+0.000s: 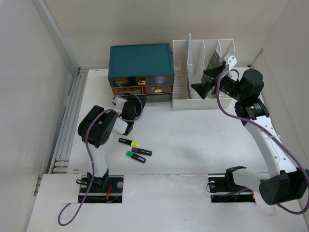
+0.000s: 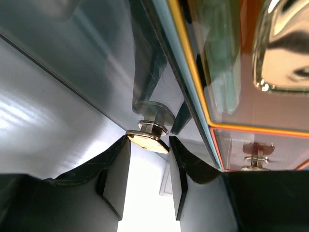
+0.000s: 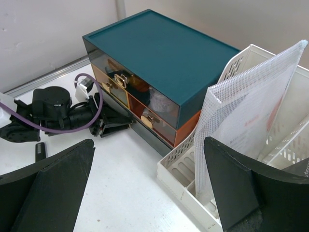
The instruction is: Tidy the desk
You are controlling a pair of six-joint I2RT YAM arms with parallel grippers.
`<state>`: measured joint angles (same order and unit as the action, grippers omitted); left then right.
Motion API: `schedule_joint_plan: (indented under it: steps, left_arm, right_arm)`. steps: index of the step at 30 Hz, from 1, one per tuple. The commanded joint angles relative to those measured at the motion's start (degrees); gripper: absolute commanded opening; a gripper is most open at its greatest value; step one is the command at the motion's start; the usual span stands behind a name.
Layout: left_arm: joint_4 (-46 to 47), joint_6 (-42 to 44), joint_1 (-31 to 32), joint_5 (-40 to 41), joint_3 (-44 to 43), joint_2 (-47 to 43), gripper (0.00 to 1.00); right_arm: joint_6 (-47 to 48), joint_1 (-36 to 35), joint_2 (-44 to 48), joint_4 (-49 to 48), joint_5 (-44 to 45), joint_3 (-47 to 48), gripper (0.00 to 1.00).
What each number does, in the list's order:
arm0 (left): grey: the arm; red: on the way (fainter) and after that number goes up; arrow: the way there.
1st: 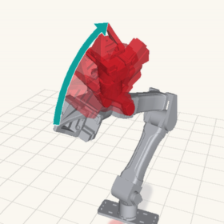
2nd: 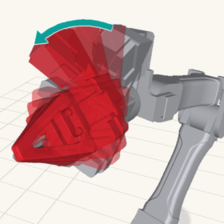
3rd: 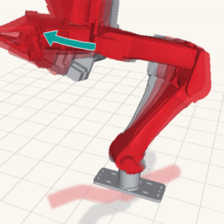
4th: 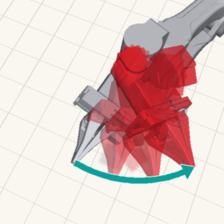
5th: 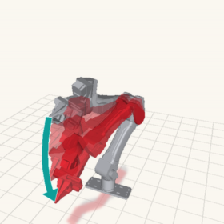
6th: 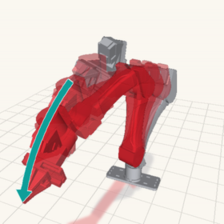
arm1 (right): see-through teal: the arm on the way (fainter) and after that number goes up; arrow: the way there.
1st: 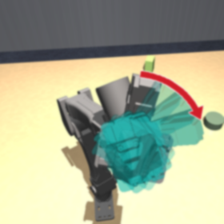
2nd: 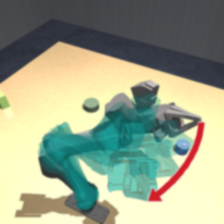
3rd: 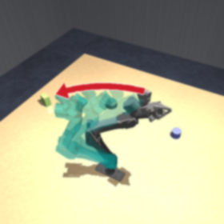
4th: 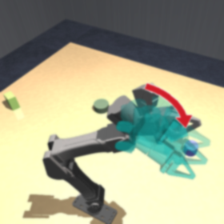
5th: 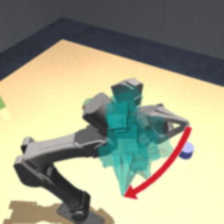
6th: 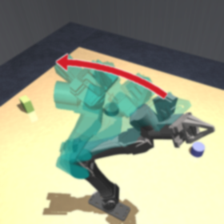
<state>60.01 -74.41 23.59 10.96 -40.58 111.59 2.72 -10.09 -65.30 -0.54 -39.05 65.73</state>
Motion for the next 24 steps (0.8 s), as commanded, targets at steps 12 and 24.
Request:
schedule_joint_plan:
  steps: [12,24]
  left_arm:
    - [1.08,1.64,1.1,1.96,9.46,-6.56,0.3]
    - [0.02,1.64,2.16,3.01,15.35,-12.0,0.35]
  right_arm:
    - [-0.61,0.33,1.31,-3.16,-1.73,0.18,1.0]
    - [-1.14,0.33,1.84,-3.68,-2.79,-0.34,1.0]
